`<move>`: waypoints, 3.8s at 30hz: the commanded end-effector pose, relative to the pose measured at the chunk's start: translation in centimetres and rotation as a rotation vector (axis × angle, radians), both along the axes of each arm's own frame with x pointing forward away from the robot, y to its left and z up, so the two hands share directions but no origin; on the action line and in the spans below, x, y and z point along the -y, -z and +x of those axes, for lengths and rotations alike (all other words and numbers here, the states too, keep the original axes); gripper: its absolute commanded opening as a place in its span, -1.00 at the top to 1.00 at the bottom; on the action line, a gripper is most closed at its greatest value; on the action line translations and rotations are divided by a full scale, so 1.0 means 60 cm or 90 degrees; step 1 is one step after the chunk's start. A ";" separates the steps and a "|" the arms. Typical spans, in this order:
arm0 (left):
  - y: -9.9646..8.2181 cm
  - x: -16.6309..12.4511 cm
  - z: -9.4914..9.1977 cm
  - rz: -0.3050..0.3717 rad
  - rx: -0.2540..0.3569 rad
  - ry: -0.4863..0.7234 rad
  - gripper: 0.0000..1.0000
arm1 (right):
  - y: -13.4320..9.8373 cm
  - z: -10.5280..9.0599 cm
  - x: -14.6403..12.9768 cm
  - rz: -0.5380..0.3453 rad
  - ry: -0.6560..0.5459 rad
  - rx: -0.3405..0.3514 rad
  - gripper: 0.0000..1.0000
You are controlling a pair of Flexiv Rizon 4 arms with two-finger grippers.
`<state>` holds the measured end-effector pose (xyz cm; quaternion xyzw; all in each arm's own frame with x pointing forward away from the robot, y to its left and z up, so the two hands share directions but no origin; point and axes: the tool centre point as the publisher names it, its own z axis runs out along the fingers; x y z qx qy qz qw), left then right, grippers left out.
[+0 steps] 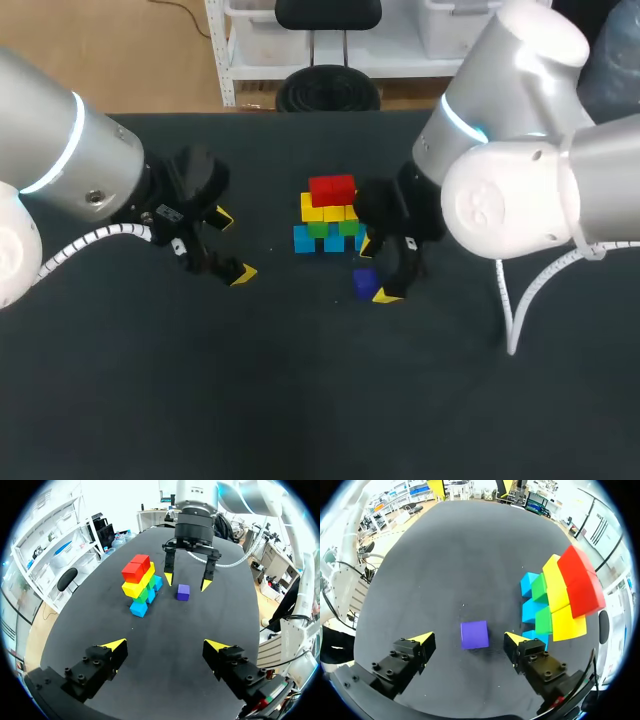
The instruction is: Place the blue cubes, place green cubes on the blue cubes, place the yellow cubes on the green cubes, then place the red cubes on the yellow cubes, and place purple cube on the red cubes.
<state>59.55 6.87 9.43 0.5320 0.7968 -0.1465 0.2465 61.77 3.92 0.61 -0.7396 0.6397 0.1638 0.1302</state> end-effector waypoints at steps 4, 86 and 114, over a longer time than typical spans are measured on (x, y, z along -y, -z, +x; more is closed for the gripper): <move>0.001 0.000 0.000 0.001 0.001 -0.002 -1.00 | 0.008 -0.007 0.003 -0.003 -0.005 -0.002 -0.62; 0.001 0.000 0.000 0.001 0.001 -0.002 -1.00 | -0.238 0.175 -0.025 0.029 0.085 0.098 1.00; 0.001 0.000 0.000 0.001 0.001 -0.002 -1.00 | -0.240 0.165 -0.041 0.010 0.044 -0.006 1.00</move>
